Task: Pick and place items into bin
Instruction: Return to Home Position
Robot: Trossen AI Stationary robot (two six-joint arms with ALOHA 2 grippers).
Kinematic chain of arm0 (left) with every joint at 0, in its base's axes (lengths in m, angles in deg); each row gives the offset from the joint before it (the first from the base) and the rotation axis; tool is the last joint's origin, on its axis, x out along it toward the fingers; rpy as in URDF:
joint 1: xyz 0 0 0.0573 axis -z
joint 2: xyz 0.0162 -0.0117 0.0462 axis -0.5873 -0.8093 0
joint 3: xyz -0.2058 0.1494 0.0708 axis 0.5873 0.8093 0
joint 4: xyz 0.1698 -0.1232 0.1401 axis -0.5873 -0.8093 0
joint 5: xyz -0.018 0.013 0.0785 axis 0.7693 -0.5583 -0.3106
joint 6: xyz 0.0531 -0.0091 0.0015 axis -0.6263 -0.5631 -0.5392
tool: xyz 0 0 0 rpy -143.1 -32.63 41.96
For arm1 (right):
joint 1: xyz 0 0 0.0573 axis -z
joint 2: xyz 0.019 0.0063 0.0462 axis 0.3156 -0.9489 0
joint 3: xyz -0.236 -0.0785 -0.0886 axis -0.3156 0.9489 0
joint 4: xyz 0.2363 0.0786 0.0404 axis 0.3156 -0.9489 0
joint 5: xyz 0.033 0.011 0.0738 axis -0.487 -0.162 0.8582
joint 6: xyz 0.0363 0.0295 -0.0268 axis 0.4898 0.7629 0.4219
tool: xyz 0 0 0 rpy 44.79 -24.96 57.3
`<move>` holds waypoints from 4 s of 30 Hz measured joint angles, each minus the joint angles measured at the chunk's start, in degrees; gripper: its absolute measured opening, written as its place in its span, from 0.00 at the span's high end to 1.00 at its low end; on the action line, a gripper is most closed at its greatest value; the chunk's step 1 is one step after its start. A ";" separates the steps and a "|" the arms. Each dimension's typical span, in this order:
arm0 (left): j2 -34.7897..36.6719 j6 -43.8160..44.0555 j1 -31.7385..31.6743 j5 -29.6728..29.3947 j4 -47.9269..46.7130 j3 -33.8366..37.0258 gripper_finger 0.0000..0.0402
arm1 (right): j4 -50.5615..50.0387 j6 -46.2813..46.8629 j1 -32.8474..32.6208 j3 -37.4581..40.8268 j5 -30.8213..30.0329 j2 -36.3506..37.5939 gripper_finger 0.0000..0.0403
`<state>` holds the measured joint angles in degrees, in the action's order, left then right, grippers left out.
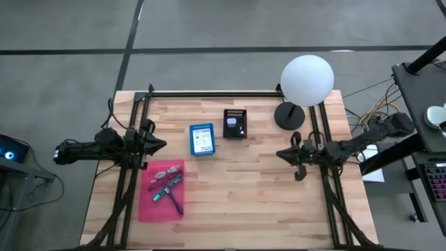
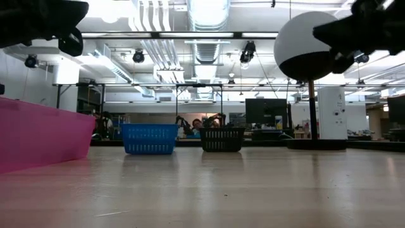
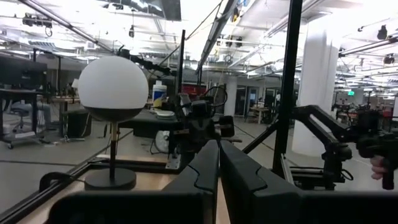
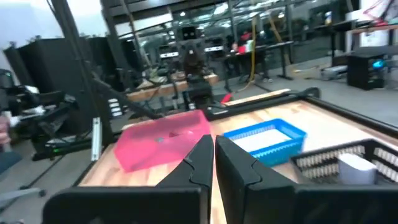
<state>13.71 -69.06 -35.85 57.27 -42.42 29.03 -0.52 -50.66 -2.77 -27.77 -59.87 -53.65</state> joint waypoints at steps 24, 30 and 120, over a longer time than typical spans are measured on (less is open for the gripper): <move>0.17 2.75 0.04 -0.13 -5.78 0.15 1.00 | -11.85 -1.86 5.24 3.10 8.49 29.64 0.98; 0.17 2.74 0.04 -0.10 -5.75 0.15 1.00 | -12.39 2.30 13.06 3.08 16.02 29.52 0.98; -1.51 -0.09 0.02 -3.67 -7.41 6.21 1.00 | -31.68 -8.84 15.56 3.06 11.07 29.38 0.98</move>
<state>12.19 -69.15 -35.83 53.60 -49.83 35.24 -32.20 -59.50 12.79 -24.71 -48.80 -24.27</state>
